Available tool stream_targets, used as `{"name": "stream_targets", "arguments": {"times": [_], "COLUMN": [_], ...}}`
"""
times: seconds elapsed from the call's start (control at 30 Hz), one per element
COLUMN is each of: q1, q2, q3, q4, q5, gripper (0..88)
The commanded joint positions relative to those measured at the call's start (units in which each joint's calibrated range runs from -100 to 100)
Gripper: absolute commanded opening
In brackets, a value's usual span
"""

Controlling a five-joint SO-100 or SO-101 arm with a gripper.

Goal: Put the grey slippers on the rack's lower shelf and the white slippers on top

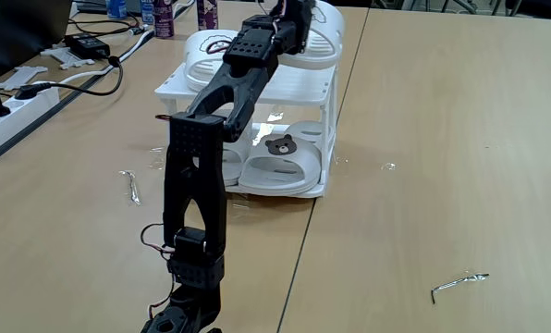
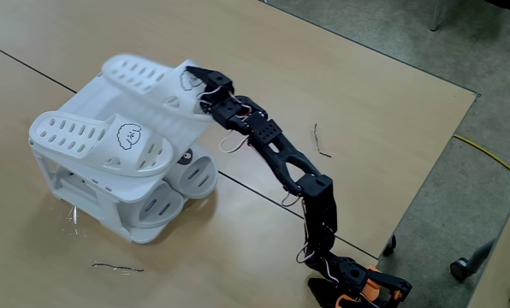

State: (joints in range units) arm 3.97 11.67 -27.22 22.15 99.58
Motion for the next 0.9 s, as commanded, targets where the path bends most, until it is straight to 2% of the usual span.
{"name": "stream_targets", "arguments": {"times": [0.0,0.2,0.53,0.87], "q1": [-1.0,-2.0,-8.4,-5.0], "q2": [5.3,12.4,12.9,15.8], "q3": [-12.5,-15.6,-13.4,-12.9], "q4": [-0.8,-0.8,-0.8,-1.0], "q5": [0.4,0.4,0.4,0.4], "gripper": [0.7,0.7,0.7,0.7]}}
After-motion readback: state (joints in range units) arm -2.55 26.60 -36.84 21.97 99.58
